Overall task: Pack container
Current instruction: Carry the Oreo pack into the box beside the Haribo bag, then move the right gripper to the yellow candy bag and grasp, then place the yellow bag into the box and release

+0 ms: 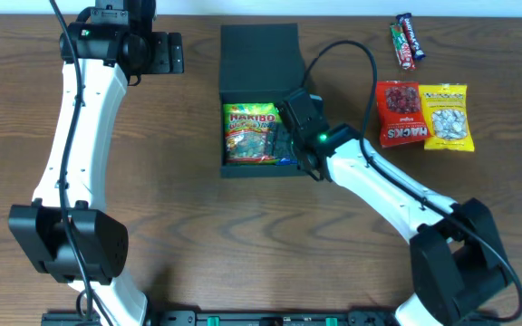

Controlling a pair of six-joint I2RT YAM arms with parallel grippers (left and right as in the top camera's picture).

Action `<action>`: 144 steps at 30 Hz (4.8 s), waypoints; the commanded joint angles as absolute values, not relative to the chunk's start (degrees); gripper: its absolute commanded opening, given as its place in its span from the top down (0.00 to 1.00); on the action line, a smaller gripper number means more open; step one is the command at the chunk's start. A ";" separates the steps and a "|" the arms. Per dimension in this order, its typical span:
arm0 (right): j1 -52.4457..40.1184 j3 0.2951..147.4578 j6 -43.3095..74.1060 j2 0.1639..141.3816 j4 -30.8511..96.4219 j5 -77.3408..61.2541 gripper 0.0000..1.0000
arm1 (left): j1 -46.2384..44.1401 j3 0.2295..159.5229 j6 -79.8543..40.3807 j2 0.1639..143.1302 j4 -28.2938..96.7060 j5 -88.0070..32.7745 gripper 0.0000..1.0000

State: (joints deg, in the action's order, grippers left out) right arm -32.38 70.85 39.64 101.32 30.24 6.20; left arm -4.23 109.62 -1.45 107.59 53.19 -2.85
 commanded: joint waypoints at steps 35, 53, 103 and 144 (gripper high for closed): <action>-30.76 83.07 25.67 107.04 46.94 5.39 0.99 | -4.14 110.89 -1.26 107.13 53.71 -3.03 0.05; 9.45 86.39 12.10 102.67 46.92 8.29 0.95 | -4.14 110.89 -1.26 107.13 53.71 -3.05 0.05; 27.51 104.22 -4.12 112.66 51.05 -21.26 0.98 | -4.14 110.89 -1.72 107.13 53.65 -4.12 0.05; -29.21 104.07 28.71 115.37 46.76 -18.61 0.98 | 0.49 110.91 -1.23 107.13 50.61 -4.10 0.05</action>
